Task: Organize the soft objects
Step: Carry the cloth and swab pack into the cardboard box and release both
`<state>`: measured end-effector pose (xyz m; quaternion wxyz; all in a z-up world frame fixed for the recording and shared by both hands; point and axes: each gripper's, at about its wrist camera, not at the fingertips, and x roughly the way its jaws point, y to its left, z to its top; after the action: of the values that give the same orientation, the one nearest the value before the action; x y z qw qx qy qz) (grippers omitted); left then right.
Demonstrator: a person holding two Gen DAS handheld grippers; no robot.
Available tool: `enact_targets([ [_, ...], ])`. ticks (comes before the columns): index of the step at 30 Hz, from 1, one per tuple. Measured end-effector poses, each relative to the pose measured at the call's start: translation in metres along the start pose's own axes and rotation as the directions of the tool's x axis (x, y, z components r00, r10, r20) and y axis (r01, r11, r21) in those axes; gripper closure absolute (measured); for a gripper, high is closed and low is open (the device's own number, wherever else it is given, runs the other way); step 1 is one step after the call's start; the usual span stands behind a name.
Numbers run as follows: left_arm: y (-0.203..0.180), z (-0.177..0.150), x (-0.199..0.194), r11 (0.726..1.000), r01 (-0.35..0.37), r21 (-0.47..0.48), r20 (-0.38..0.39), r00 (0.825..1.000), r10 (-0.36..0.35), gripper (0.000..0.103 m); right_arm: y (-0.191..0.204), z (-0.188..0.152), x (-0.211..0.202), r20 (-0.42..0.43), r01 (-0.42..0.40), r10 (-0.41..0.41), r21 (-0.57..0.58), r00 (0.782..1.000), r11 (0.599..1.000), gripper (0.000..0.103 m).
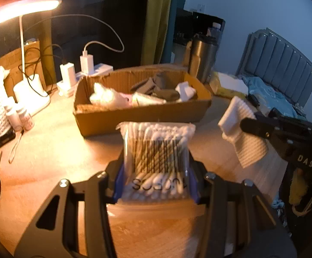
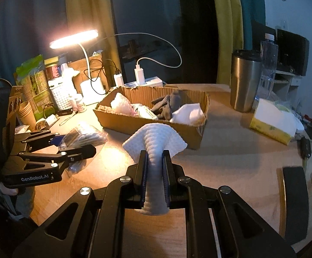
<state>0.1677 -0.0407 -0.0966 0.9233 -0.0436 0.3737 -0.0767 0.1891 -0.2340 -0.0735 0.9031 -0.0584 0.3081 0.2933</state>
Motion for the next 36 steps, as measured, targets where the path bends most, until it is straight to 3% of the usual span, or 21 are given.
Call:
enact_targets([
  [15, 0.020, 0.041, -0.002, 1.000, 0.006, -0.006, 0.075, 0.997, -0.006, 0.055, 0.004, 0.045, 0.021, 0.025, -0.001, 0.002, -0.054, 1.000, 0.999, 0.089],
  [22, 0.031, 0.058, 0.003, 0.999, -0.026, -0.039, 0.136, 0.990, 0.031, 0.055, -0.005, 0.060, 0.030, 0.041, 0.002, 0.001, -0.066, 0.999, 0.998, 0.089],
  [36, 0.040, 0.086, 0.036, 0.998, -0.047, -0.035, 0.116, 0.992, 0.051, 0.055, -0.030, 0.084, 0.051, 0.077, 0.004, 0.000, -0.050, 0.997, 0.999, 0.089],
])
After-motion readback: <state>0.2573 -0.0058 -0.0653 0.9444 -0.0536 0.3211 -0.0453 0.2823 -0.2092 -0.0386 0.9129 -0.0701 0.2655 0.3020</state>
